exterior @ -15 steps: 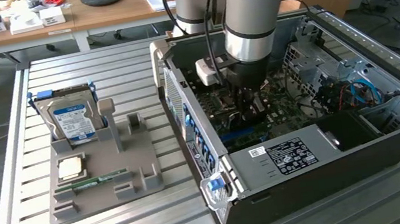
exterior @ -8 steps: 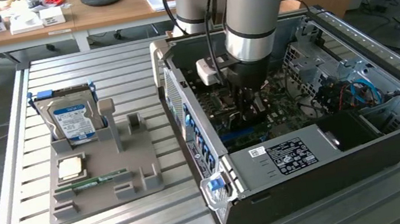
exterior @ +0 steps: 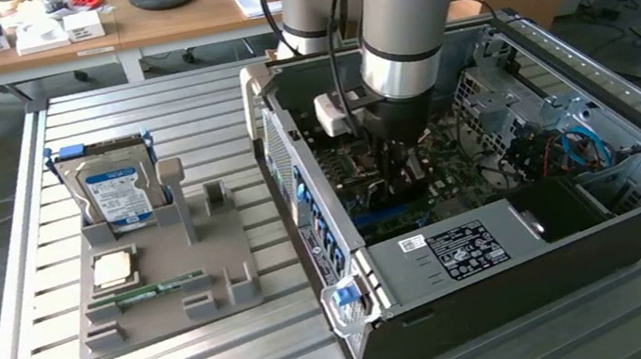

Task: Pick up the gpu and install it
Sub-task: 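Insert the gpu into the slot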

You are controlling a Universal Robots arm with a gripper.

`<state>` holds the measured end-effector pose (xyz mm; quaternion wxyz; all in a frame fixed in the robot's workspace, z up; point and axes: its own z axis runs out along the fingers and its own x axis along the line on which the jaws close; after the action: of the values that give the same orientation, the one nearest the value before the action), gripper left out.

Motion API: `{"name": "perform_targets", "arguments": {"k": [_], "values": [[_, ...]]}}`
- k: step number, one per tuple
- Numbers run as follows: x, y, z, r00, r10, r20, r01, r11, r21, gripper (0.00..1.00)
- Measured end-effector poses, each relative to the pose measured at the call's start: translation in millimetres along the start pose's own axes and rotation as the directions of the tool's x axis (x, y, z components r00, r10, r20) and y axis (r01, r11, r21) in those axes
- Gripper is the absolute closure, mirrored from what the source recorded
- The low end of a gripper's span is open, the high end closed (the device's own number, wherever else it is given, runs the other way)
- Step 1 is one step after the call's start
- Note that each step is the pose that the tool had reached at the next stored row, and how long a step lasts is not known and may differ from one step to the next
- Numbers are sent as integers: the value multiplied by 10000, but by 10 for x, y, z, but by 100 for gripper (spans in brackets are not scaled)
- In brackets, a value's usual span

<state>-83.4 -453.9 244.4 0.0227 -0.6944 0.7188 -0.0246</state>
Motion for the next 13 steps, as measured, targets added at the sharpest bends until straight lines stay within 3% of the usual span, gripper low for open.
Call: {"name": "perform_targets", "arguments": {"k": [6, 13], "values": [[1, 2, 28, 9998, 193, -31, -193, 9998, -3, 73], [0, 3, 36, 9997, 244, -26, -244, 9997, -1, 73]]}}
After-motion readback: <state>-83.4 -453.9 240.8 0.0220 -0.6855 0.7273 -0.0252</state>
